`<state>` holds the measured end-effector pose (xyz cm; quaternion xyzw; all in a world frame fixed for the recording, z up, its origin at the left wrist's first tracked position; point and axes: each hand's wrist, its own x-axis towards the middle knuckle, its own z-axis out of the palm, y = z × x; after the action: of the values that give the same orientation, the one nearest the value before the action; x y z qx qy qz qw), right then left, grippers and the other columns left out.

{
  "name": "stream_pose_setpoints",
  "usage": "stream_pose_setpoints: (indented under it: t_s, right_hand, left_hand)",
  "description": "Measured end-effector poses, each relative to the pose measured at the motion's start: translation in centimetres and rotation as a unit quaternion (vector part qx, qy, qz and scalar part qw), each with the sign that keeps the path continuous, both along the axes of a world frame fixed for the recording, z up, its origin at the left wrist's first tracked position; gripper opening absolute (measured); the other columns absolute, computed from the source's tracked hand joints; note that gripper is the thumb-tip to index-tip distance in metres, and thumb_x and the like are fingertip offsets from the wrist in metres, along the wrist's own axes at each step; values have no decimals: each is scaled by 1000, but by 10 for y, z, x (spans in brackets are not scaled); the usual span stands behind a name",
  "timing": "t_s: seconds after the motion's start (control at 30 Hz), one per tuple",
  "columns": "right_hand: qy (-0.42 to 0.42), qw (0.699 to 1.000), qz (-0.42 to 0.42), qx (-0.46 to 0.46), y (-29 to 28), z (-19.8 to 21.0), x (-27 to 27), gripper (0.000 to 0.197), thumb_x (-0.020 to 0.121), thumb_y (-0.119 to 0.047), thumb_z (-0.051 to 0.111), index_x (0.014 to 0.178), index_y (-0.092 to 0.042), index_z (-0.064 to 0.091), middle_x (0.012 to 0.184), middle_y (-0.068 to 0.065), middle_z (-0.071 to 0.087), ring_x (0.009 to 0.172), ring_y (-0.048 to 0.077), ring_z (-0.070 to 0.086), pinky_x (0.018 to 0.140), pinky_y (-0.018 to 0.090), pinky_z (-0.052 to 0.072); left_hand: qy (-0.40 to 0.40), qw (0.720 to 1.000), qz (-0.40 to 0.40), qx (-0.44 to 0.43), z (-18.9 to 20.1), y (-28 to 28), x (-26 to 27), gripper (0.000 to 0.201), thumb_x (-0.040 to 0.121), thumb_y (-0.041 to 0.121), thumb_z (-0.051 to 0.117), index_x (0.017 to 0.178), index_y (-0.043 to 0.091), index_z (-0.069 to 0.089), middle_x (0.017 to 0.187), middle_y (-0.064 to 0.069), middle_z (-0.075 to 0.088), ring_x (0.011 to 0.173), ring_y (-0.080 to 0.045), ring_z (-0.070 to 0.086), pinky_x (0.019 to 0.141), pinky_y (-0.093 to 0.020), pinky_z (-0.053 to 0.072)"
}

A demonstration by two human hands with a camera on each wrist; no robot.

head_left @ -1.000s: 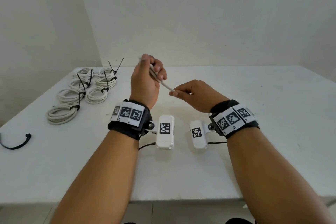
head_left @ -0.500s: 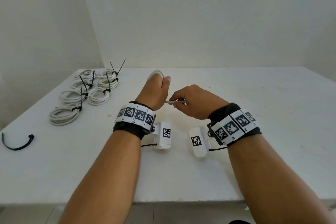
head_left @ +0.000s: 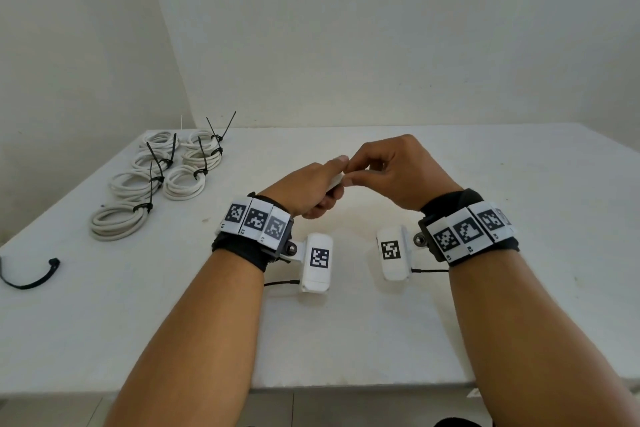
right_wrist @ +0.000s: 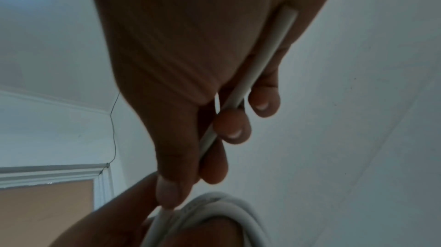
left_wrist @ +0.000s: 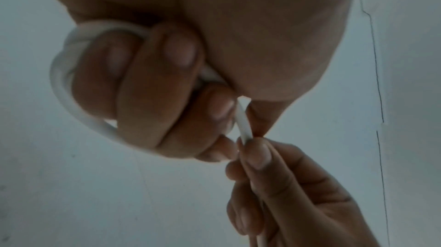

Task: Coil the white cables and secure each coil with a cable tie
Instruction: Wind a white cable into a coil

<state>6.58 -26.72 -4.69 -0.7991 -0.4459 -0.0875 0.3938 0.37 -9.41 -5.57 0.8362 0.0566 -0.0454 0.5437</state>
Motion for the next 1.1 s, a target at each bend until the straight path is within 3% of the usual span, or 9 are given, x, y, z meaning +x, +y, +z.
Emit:
stream_pose_setpoints:
  t_s: [0.1,0.2,0.37,0.5,0.6,0.73,0.8,0.93,1.1]
  right_hand:
    - [-11,999,-4,42,-5,1,4,3,83,-21,80,85,-19,78,71,-19,69,63,3,60,61,9,41]
    - [-23,996,4,80,-8,1,10,6,84,-22,79,86,-16,79,82,-12,73,77,4,66,70,8,43]
    - [-80,991,-16,108,0,-6,13,8,87,-27,76,90,-20,79,87,-12,71,92,12,62,80,21,47]
    - [-62,990,-10,126,6,-7,8,13,92,-24,70,99,-18,79,91,-10,76,88,4,69,78,29,55]
    - [-45,994,-12,102,13,-10,4,22,99,-23,59,115,-22,75,96,-12,76,84,-3,68,77,24,55]
    - [32,994,36,94,20,-10,-2,32,103,-26,48,128,-25,66,104,-9,75,95,12,71,89,38,56]
    - [63,991,60,102,21,-9,-5,30,101,-21,55,129,-21,66,107,-8,75,98,10,70,90,35,56]
    - [70,990,60,102,19,-6,-8,28,97,-13,62,123,-19,69,96,-12,75,83,-3,68,78,15,53]
    - [11,994,28,103,23,-7,-9,24,98,-14,59,116,-22,72,90,-6,76,81,10,67,75,17,50]
  left_hand:
    - [-16,999,-40,-31,0,4,-3,56,90,66,39,62,18,35,58,-1,22,49,-17,13,46,-25,13]
    - [-42,993,-76,-85,-1,4,-8,51,95,53,44,63,20,23,57,0,18,51,-16,8,46,-23,9]
    - [-76,973,-69,-206,0,2,-8,40,90,45,47,66,19,29,53,4,15,41,-8,10,40,-18,9]
    - [-106,954,-65,-273,1,4,-11,38,93,40,42,64,16,40,47,8,20,37,-6,12,41,-18,7]
    - [-119,938,-48,-322,2,3,-12,50,101,40,35,55,20,38,44,9,20,36,-6,13,40,-20,8]
    - [-136,923,-22,-360,4,1,-13,55,103,41,32,51,21,33,42,7,20,37,-9,9,41,-23,6]
    - [-143,922,-15,-359,3,1,-14,55,103,40,31,51,21,32,41,7,20,36,-9,10,43,-26,5]
    - [-143,924,-18,-353,1,2,-13,55,102,41,32,50,22,31,40,7,20,33,-8,12,44,-28,5]
    - [-158,941,-27,-297,5,3,-13,59,102,48,32,52,17,33,40,4,20,32,-13,16,45,-31,13]
